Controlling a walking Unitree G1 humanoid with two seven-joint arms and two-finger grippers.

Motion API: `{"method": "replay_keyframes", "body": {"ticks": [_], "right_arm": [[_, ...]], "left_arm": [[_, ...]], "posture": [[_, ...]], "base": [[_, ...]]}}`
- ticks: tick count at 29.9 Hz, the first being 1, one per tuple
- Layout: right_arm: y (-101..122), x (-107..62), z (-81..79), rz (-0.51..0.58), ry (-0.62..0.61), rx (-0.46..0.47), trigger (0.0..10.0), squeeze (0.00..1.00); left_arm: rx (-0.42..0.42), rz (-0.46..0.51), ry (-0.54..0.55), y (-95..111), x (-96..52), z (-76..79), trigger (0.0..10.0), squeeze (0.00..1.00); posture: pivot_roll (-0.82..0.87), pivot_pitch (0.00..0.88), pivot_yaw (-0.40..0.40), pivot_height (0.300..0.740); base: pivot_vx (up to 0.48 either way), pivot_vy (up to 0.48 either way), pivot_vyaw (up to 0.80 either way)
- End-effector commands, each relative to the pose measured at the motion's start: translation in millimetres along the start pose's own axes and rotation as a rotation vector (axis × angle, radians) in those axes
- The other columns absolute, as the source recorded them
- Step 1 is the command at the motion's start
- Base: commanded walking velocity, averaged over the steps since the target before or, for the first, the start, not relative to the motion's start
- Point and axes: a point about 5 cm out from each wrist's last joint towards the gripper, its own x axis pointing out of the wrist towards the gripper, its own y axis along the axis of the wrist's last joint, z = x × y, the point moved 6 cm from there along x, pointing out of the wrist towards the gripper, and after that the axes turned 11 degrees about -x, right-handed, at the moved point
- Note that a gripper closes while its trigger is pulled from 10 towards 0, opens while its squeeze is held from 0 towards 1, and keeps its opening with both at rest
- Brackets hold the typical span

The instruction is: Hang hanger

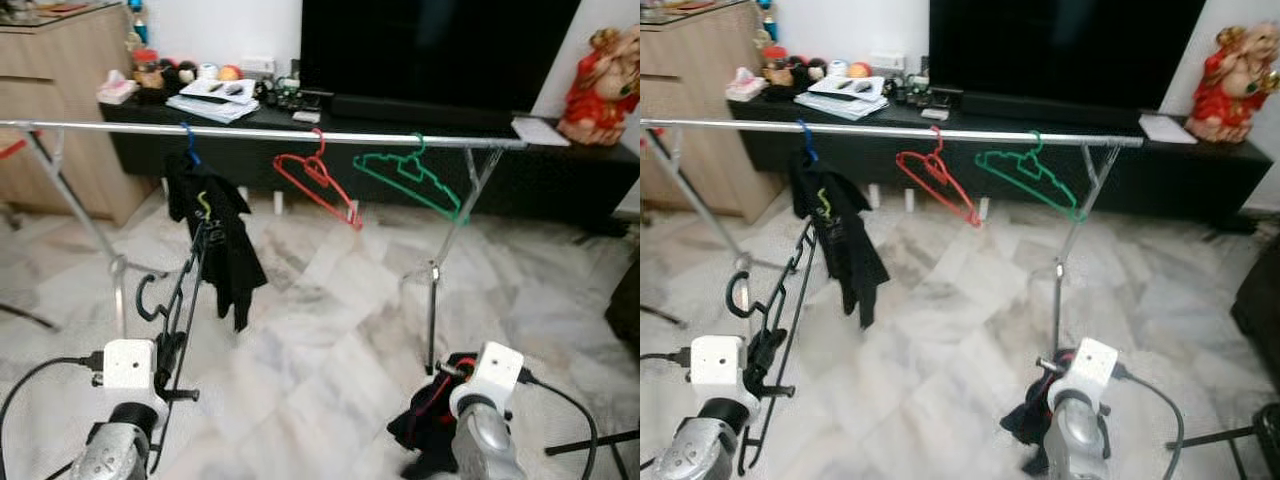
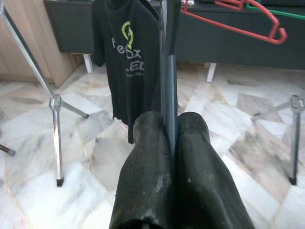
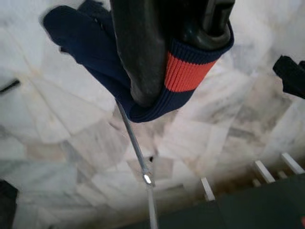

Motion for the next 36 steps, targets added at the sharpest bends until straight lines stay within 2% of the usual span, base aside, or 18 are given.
{"method": "replay_keyframes", "body": {"ticks": [1, 5, 9, 14, 16, 18, 20, 23, 26, 32, 33, 36], "right_arm": [[11, 2.9, -4.9, 0.027, 0.019, -0.004, 10.0, 0.00], [17, 5.1, -8.7, 0.030, 0.034, -0.010, 10.0, 0.00], [22, 8.9, -13.3, 0.015, 0.058, -0.056, 10.0, 0.00], [38, 14.8, -28.3, 0.022, 0.128, -0.207, 10.0, 0.00], [46, 17.1, -36.4, 0.033, 0.158, -0.314, 10.0, 0.00], [54, 18.3, -42.7, 0.047, 0.177, -0.338, 10.0, 0.00], [64, 20.6, -52.4, 0.049, 0.198, -0.353, 10.0, 0.00], [74, 21.6, -63.3, 0.050, 0.223, -0.391, 10.0, 0.00], [83, 21.3, -77.6, 0.060, 0.254, -0.449, 10.0, 0.00], [100, 17.8, -101.3, 0.098, 0.316, -0.447, 10.0, 0.00], [100, 17.8, -101.3, 0.098, 0.316, -0.447, 10.0, 0.00], [106, 15.4, -112.6, 0.108, 0.346, -0.459, 10.0, 0.00]], "left_arm": [[0.014, 0.007, -0.012, 5, 2.2, 0.1, 10.0, 0.00], [0.022, -0.002, -0.029, 5, 3.3, 2.6, 10.0, 0.00], [0.031, -0.017, -0.069, 4, 5.2, 10.0, 10.0, 0.00], [0.095, -0.065, -0.187, 2, 10.5, 24.4, 10.0, 0.00], [0.142, -0.107, -0.265, -1, 13.2, 33.3, 10.0, 0.00], [0.164, -0.130, -0.319, -2, 14.3, 39.9, 10.0, 0.00], [0.229, -0.199, -0.444, -9, 13.1, 53.2, 10.0, 0.00], [0.274, -0.269, -0.545, -15, 10.0, 61.9, 10.0, 0.00], [0.401, -0.383, -0.715, -24, 4.1, 72.3, 10.0, 0.00], [0.443, -0.482, -0.874, -28, -1.5, 85.9, 10.0, 0.00], [0.443, -0.482, -0.874, -28, -1.5, 85.9, 10.0, 0.00], [0.438, -0.518, -0.965, -26, -7.0, 98.3, 10.0, 0.00]], "posture": [[0.15, 0.031, -0.059, 0.740], [0.15, 0.029, -0.056, 0.740], [0.15, 0.027, -0.053, 0.740], [0.15, 0.021, -0.047, 0.740], [0.15, 0.017, -0.044, 0.740], [0.15, 0.013, -0.041, 0.740], [0.16, 0.004, -0.039, 0.740], [0.16, 0.000, -0.038, 0.740], [0.17, 0.000, -0.036, 0.740], [0.17, 0.000, -0.035, 0.740], [0.17, 0.000, -0.035, 0.740], [0.17, 0.000, -0.039, 0.740]], "base": [[0.000, 0.000, 0.00], [0.000, 0.000, 0.00], [0.000, 0.000, 0.00], [0.000, 0.000, 0.00], [0.000, 0.000, 0.00], [0.000, 0.000, 0.00], [0.000, 0.000, 0.00], [0.000, 0.000, 0.00], [0.000, 0.000, 0.00], [0.000, 0.000, 0.00], [0.000, 0.000, 0.00], [0.000, 0.000, 0.00]]}}
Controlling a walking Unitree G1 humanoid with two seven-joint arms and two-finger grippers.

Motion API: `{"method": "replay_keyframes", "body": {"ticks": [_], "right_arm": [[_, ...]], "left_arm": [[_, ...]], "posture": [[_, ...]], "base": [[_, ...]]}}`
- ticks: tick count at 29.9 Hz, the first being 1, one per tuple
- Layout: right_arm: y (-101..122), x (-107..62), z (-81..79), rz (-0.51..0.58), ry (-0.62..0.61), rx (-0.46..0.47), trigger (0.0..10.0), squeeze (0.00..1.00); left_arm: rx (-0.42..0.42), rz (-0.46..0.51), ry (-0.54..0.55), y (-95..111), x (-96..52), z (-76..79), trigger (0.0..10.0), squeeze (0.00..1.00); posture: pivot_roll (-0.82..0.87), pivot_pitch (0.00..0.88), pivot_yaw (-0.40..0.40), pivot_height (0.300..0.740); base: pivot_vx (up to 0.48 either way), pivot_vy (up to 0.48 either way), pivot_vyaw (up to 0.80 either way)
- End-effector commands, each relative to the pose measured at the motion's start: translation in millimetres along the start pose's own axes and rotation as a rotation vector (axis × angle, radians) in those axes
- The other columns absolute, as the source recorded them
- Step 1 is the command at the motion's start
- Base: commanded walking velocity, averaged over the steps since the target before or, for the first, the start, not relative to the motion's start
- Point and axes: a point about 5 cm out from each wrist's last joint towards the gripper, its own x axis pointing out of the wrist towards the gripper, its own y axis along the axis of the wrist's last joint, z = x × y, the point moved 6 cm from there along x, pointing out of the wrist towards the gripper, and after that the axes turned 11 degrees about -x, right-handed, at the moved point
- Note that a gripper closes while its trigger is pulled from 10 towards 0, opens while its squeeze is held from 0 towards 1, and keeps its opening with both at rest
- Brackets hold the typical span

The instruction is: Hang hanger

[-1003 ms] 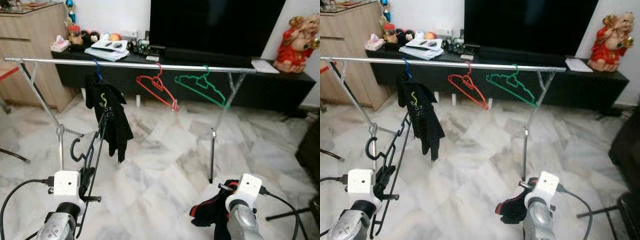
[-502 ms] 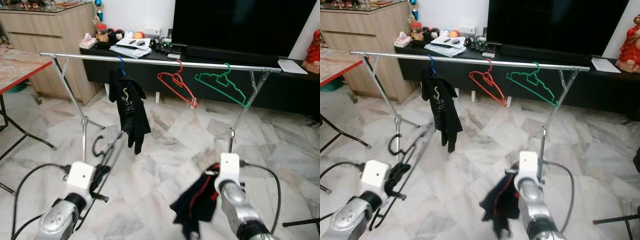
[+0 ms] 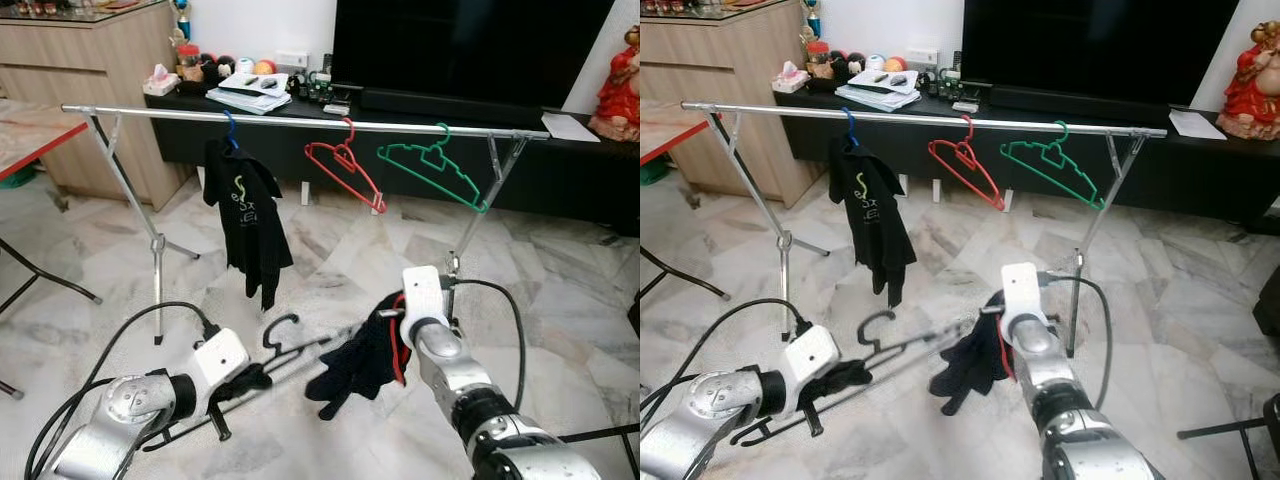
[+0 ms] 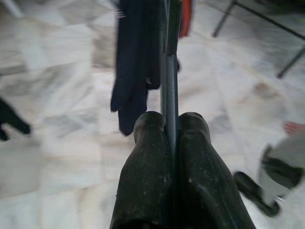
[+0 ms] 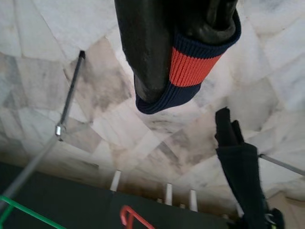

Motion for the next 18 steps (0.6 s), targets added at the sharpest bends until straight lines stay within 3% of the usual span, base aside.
{"method": "replay_keyframes", "body": {"ticks": [1, 5, 8, 14, 18], "right_arm": [[11, 1.8, -2.3, 0.014, 0.013, -0.014, 10.0, 0.00], [16, 2.5, -6.4, 0.020, 0.023, -0.020, 10.0, 0.00], [18, 2.9, -7.0, 0.020, 0.023, -0.028, 10.0, 0.00], [19, 3.2, -6.7, 0.020, 0.021, -0.012, 10.0, 0.00], [16, 2.9, -7.4, 0.016, 0.023, -0.003, 10.0, 0.00]], "left_arm": [[0.015, -0.027, -0.062, 3, 1.0, 6.2, 10.0, 0.00], [0.029, -0.048, -0.169, 8, 4.1, 20.8, 10.0, 0.00], [0.034, -0.029, -0.184, 15, 7.0, 22.0, 10.0, 0.00], [0.026, 0.011, -0.151, 24, 13.3, 16.7, 10.0, 0.00], [0.015, 0.040, -0.060, 25, 15.0, 5.2, 10.0, 0.00]], "posture": [[0.17, 0.000, -0.040, 0.740], [0.18, 0.000, -0.043, 0.740], [0.18, 0.000, -0.046, 0.740], [0.18, 0.000, -0.045, 0.740], [0.17, 0.000, -0.046, 0.740]], "base": [[0.000, 0.000, 0.00], [0.000, 0.000, 0.00], [0.000, 0.000, 0.00], [0.000, 0.000, 0.00], [0.000, 0.000, 0.00]]}}
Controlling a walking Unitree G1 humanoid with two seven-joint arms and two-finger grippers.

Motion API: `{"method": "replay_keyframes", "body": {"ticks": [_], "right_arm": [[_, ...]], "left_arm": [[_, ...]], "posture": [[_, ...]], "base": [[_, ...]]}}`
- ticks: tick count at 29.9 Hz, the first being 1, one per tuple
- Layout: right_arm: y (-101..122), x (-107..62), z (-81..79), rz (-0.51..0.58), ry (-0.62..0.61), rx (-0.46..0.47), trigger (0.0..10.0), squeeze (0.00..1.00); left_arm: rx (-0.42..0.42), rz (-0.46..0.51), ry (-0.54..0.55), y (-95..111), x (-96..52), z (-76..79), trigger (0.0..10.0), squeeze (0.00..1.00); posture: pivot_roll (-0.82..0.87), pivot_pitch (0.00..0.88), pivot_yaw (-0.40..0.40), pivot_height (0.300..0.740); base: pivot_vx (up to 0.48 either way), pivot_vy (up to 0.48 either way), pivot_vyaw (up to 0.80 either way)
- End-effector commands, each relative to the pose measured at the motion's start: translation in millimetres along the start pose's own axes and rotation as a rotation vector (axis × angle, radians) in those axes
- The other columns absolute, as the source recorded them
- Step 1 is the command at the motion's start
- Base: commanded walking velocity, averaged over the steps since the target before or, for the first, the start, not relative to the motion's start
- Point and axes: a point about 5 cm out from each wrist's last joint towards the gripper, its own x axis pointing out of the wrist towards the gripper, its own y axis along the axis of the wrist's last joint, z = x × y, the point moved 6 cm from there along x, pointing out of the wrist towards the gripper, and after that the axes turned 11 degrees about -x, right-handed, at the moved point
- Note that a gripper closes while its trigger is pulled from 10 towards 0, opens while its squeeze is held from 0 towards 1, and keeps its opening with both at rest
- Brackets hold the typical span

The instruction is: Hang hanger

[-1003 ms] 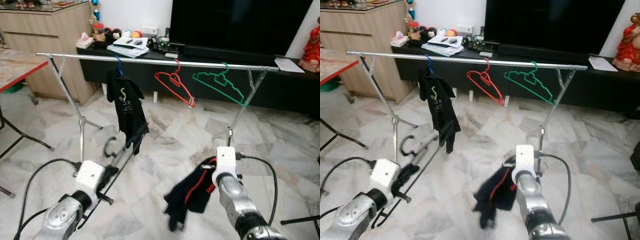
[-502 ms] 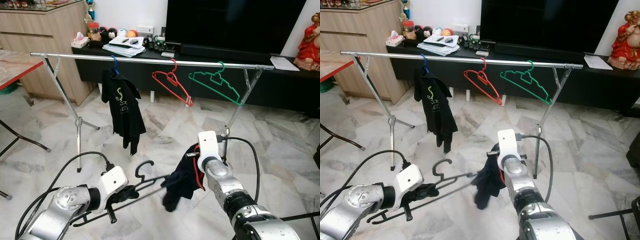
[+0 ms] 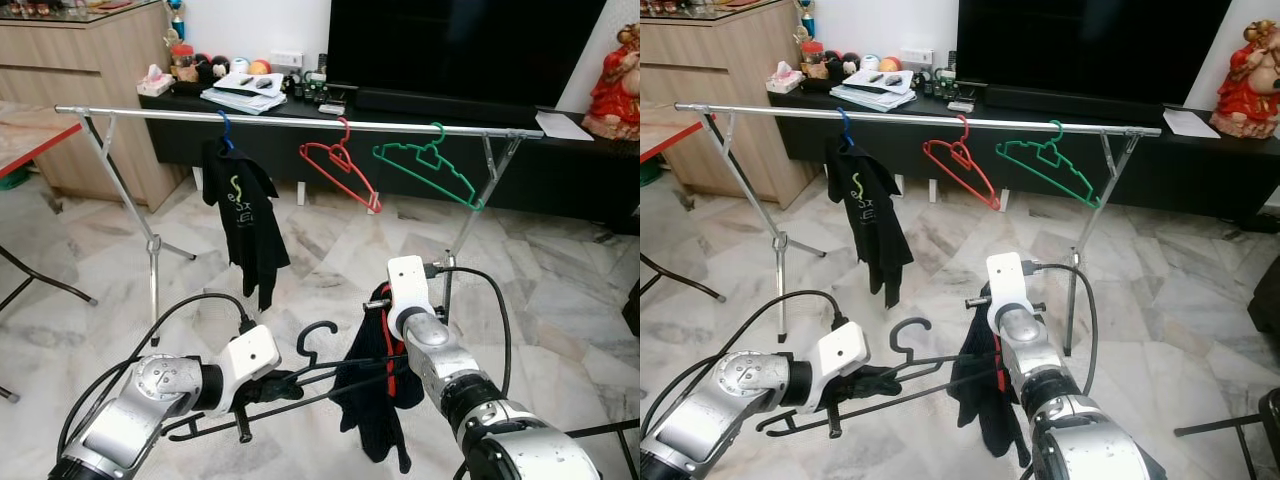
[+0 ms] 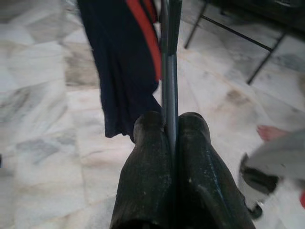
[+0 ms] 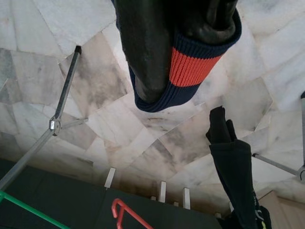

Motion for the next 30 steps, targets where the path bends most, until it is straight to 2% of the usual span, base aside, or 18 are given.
{"method": "replay_keyframes", "body": {"ticks": [1, 5, 12, 16, 18, 25, 30], "right_arm": [[5, 0.6, 0.3, 0.007, 0.001, 0.011, 10.0, 0.00], [1, 0.2, -0.2, -0.001, 0.004, 0.011, 10.0, 0.00], [-3, -0.2, 2.3, -0.010, -0.002, 0.012, 10.0, 0.00], [-2, -0.1, 2.5, -0.008, 0.003, 0.010, 10.0, 0.00], [0, 0.1, 1.8, -0.003, 0.009, 0.010, 10.0, 0.00], [-3, -0.3, 1.5, -0.008, 0.014, 0.009, 10.0, 0.00], [-3, -0.4, 0.9, -0.007, 0.020, 0.012, 10.0, 0.00]], "left_arm": [[-0.004, 0.010, 0.049, 0, -2.6, -8.4, 10.0, 0.00], [-0.004, 0.007, 0.109, -3, -5.3, -18.7, 10.0, 0.00], [-0.018, 0.010, 0.136, -2, -8.7, -23.8, 10.0, 0.00], [-0.018, 0.049, 0.228, 2, -12.3, -38.9, 10.0, 0.00], [-0.016, 0.072, 0.248, 7, -11.9, -41.4, 10.0, 0.00], [-0.014, 0.096, 0.277, 10, -8.4, -42.5, 10.0, 0.00], [-0.025, 0.100, 0.257, 10, -5.4, -38.7, 10.0, 0.00]], "posture": [[0.17, 0.000, -0.047, 0.740], [0.17, 0.000, -0.050, 0.740], [0.17, 0.000, -0.052, 0.740], [0.17, 0.004, -0.057, 0.740], [0.17, 0.006, -0.058, 0.740], [0.17, 0.006, -0.058, 0.740], [0.17, 0.006, -0.057, 0.740]], "base": [[0.000, 0.000, 0.00], [0.000, 0.000, 0.00], [0.000, 0.000, 0.00], [0.000, 0.000, 0.00], [0.000, 0.000, 0.00], [0.000, 0.000, 0.00], [0.000, 0.000, 0.00]]}}
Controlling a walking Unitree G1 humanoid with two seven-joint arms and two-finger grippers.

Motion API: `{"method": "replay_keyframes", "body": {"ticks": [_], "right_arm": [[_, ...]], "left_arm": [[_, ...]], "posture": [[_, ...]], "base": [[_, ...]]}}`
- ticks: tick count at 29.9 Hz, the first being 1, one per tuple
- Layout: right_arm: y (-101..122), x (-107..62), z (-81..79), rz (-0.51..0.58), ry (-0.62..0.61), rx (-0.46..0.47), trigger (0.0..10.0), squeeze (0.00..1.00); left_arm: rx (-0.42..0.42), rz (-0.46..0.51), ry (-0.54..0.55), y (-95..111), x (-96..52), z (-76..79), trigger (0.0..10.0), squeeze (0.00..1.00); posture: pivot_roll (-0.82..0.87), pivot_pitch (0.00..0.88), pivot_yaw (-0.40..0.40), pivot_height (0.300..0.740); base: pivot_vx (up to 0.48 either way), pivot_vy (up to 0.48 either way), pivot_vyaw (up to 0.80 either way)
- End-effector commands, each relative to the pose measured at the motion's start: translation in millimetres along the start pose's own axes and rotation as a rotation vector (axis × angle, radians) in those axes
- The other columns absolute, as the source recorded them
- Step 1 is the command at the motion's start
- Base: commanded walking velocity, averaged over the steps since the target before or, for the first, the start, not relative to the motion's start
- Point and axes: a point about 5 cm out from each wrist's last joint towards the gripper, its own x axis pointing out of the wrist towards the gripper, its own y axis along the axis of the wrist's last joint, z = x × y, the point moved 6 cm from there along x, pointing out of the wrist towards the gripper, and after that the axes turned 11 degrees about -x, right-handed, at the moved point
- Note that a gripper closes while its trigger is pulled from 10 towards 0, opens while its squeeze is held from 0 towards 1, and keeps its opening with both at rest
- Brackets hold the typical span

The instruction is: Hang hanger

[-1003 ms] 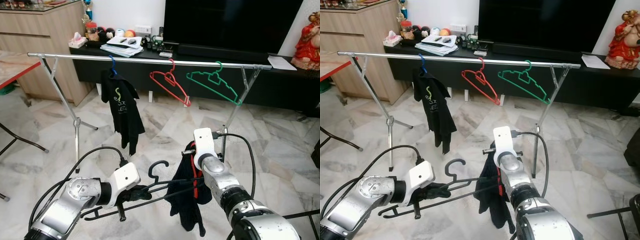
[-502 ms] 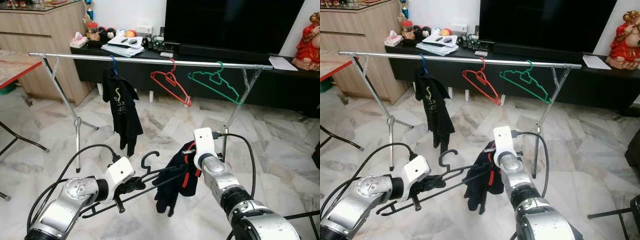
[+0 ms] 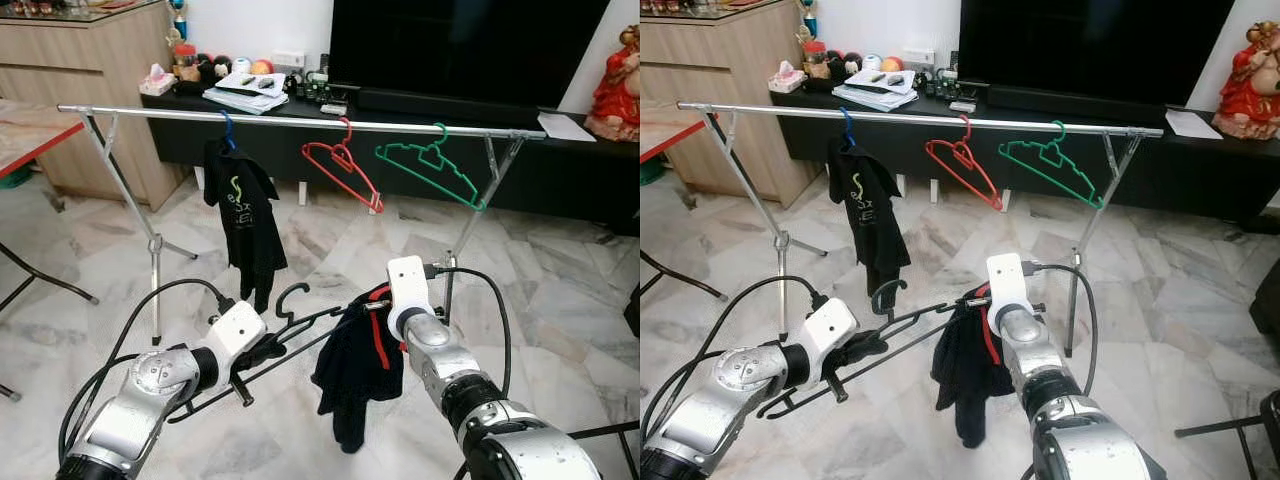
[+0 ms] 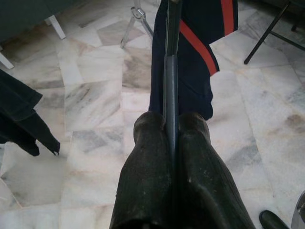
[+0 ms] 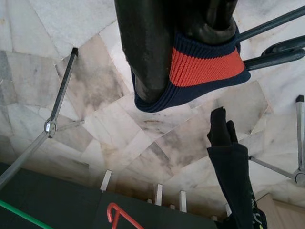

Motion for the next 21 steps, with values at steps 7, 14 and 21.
{"method": "replay_keyframes", "body": {"ticks": [7, 14, 21], "right_arm": [[15, 0.6, -6.9, 0.039, 0.070, 0.006, 10.0, 0.00], [16, 0.4, -7.4, 0.040, 0.079, 0.005, 10.0, 0.00], [25, -1.5, -20.4, 0.084, 0.163, -0.045, 10.0, 0.00]], "left_arm": [[-0.016, 0.033, -0.024, 6, 3.3, 3.9, 10.0, 0.00], [-0.037, 0.031, -0.072, 6, 4.5, 12.6, 10.0, 0.00], [-0.052, 0.012, -0.102, 1, 4.1, 17.4, 10.0, 0.00]], "posture": [[0.17, 0.009, -0.055, 0.740], [0.17, 0.010, -0.054, 0.740], [0.16, 0.010, -0.051, 0.740]], "base": [[0.000, 0.000, 0.00], [0.000, 0.000, 0.00], [0.000, 0.000, 0.00]]}}
